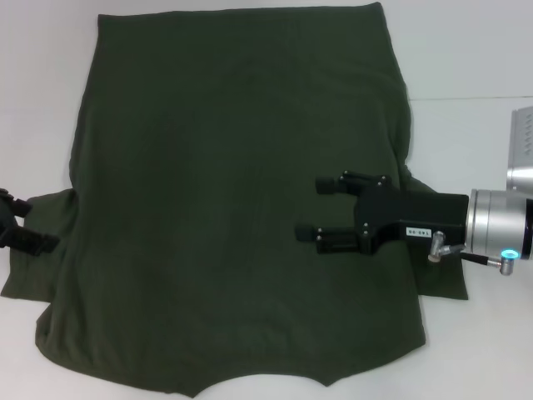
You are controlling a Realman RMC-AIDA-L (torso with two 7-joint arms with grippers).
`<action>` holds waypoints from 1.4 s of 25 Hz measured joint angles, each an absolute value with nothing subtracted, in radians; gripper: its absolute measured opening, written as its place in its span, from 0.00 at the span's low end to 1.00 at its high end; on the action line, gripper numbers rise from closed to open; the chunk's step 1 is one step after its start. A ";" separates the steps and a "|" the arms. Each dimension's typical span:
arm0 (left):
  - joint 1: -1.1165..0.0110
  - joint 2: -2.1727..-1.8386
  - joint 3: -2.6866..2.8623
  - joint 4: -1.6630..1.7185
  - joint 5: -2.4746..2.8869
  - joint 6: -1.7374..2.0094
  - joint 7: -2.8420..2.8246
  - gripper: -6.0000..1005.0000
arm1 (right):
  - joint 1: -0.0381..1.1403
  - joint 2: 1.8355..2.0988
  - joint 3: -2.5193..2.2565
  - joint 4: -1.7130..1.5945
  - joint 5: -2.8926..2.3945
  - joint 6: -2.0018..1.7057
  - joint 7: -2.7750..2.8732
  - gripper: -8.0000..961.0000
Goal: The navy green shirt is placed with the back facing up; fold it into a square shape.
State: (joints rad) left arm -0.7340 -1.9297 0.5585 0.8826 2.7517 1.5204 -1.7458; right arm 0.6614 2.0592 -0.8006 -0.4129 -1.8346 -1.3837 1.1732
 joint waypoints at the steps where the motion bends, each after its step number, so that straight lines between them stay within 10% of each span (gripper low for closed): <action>1: -0.736 -1.929 0.566 0.883 2.752 1.521 -1.743 0.82 | 0.664 2.058 -0.801 -0.415 -1.835 -1.385 1.183 0.98; 35: -0.775 -1.914 0.737 0.787 2.858 1.413 -1.535 0.82 | 0.695 2.045 -0.802 -0.449 -1.832 -1.329 1.345 0.98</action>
